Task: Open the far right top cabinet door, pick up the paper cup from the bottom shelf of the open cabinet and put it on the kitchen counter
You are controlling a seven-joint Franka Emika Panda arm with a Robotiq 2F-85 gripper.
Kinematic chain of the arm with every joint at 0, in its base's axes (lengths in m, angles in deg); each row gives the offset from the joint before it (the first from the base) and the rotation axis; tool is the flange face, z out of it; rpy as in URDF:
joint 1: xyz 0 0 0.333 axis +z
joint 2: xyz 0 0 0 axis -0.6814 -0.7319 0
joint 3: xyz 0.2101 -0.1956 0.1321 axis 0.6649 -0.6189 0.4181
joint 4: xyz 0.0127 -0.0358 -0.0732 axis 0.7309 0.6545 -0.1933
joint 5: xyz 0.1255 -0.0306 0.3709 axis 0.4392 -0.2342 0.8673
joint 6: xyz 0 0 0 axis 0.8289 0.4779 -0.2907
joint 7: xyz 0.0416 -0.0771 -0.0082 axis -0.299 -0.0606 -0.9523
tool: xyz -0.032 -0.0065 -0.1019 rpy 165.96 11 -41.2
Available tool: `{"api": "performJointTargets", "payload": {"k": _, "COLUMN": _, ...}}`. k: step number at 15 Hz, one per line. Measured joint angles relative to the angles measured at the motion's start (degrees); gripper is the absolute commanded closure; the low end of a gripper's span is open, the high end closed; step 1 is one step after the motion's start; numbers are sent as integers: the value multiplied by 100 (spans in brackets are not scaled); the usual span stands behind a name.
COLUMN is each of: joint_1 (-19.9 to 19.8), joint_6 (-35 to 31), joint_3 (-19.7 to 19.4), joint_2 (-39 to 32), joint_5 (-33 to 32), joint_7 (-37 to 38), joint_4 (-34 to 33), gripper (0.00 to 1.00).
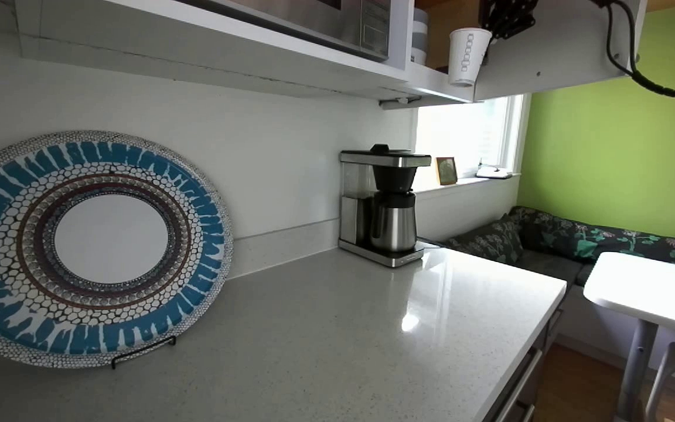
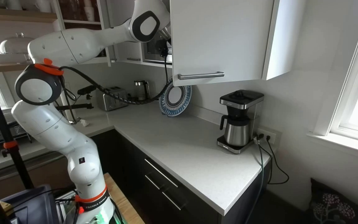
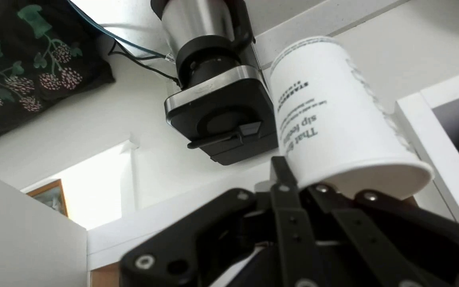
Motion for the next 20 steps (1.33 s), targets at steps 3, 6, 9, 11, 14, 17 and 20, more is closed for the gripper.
{"api": "performJointTargets", "payload": {"k": 3, "joint_1": 0, "joint_6": -245, "joint_3": 10, "joint_2": 69, "joint_5": -86, "joint_7": -4, "joint_4": 403, "gripper": 97}}
{"api": "performJointTargets", "payload": {"k": 6, "joint_1": 0, "joint_6": -257, "joint_3": 13, "joint_2": 114, "joint_5": -104, "joint_7": -4, "joint_4": 473, "gripper": 97}}
{"api": "performJointTargets", "payload": {"k": 9, "joint_1": 0, "joint_6": -257, "joint_3": 14, "joint_2": 145, "joint_5": -107, "joint_7": -4, "joint_4": 481, "gripper": 99}}
{"api": "performJointTargets", "payload": {"k": 11, "joint_1": 16, "joint_6": -256, "joint_3": 13, "joint_2": 139, "joint_5": -103, "joint_7": -23, "joint_4": 487, "gripper": 99}}
{"api": "performJointTargets", "payload": {"k": 14, "joint_1": 276, "joint_6": -248, "joint_3": 9, "joint_2": 149, "joint_5": 62, "joint_7": -349, "joint_4": 764, "gripper": 99}}
{"api": "performJointTargets", "payload": {"k": 17, "joint_1": 554, "joint_6": -348, "joint_3": 9, "joint_2": 234, "joint_5": 170, "joint_7": -672, "joint_4": 1255, "gripper": 99}}
{"api": "performJointTargets", "payload": {"k": 20, "joint_1": 690, "joint_6": -865, "joint_3": 15, "joint_2": 400, "joint_5": 170, "joint_7": -904, "joint_4": 1912, "gripper": 99}}
